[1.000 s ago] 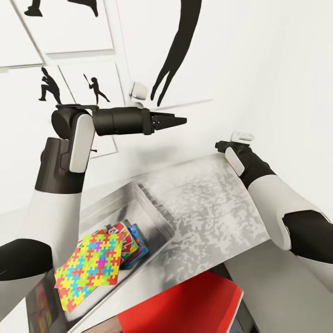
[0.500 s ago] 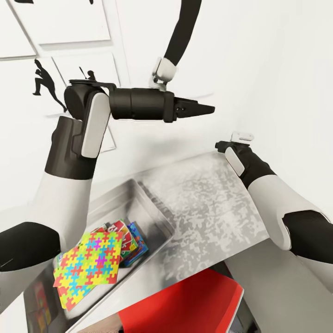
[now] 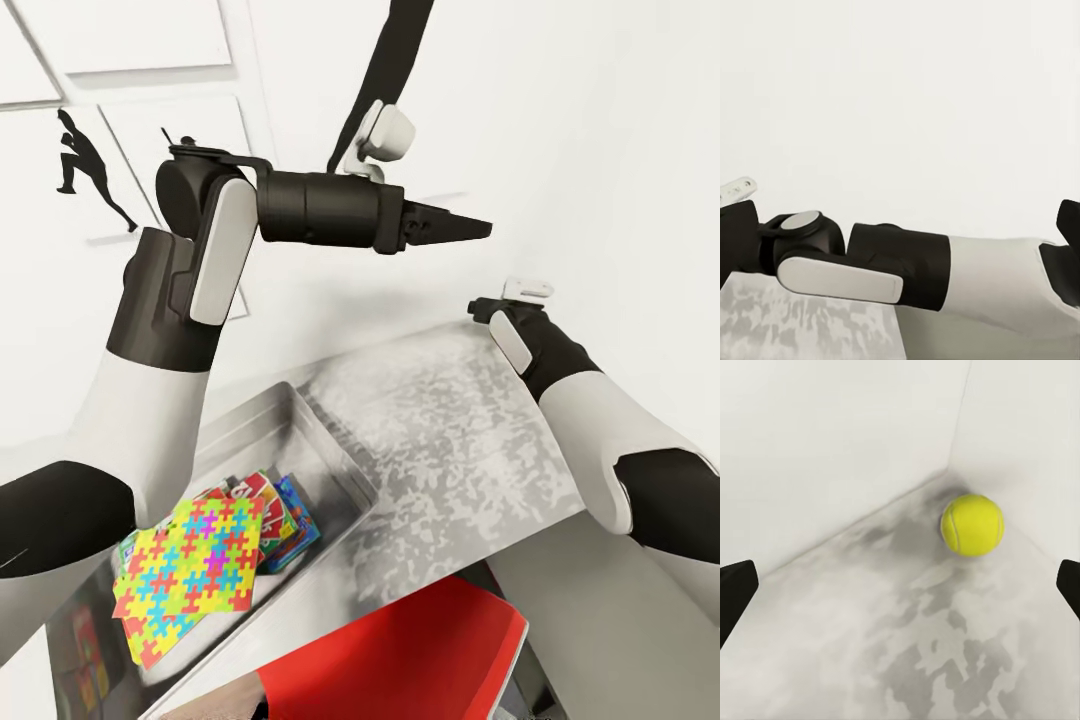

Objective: Put all the toys in the child's room - the three board games (two on the bed and one on the table), the two jigsaw puzzles on the table, and the tennis ball on the table - inside the toy box on the table in the child's room.

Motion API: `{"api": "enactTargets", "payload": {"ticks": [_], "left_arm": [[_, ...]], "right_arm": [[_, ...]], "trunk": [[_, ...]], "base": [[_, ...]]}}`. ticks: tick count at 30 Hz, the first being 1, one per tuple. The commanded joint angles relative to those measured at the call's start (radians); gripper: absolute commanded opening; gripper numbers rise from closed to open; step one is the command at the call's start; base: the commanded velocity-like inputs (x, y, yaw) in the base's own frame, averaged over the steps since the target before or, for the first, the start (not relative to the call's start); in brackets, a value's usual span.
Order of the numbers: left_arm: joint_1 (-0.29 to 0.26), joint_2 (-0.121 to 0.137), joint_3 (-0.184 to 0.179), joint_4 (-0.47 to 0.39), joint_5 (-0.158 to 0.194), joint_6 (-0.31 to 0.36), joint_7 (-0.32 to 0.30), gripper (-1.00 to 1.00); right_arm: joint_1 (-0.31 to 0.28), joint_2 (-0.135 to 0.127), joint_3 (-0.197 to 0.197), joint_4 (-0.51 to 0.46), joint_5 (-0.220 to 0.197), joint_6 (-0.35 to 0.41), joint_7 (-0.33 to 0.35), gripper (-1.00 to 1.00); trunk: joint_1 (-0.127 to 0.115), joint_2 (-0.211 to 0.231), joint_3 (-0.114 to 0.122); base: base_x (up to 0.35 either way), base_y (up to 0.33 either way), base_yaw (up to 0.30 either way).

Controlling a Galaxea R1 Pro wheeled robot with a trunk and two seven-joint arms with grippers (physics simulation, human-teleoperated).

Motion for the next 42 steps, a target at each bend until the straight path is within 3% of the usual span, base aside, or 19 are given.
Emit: {"api": "enactTargets", "payload": {"ticks": [1, 31, 42], "left_arm": [[-0.001, 0.001, 0.0, 0.001, -0.002, 0.004, -0.004, 1.0], [-0.001, 0.003, -0.008, 0.001, -0.002, 0.004, -0.004, 1.0], [-0.001, 0.003, -0.009, 0.001, -0.002, 0.004, -0.004, 1.0]], "right_arm": [[-0.001, -0.002, 0.008, -0.002, -0.008, 0.005, -0.008, 1.0], [-0.022, -0.003, 0.008, -0.002, -0.008, 0.006, -0.009, 1.0], [-0.064, -0.003, 0.007, -0.002, -0.01, 0.063, -0.01, 1.0]], "trunk": [[0.0, -0.002, -0.003], [0.0, -0.002, -0.053], [0.0, -0.002, -0.071]], "base": [[0.0, 0.0, 0.0], [0.0, 0.0, 0.0], [0.0, 0.0, 0.0]]}}
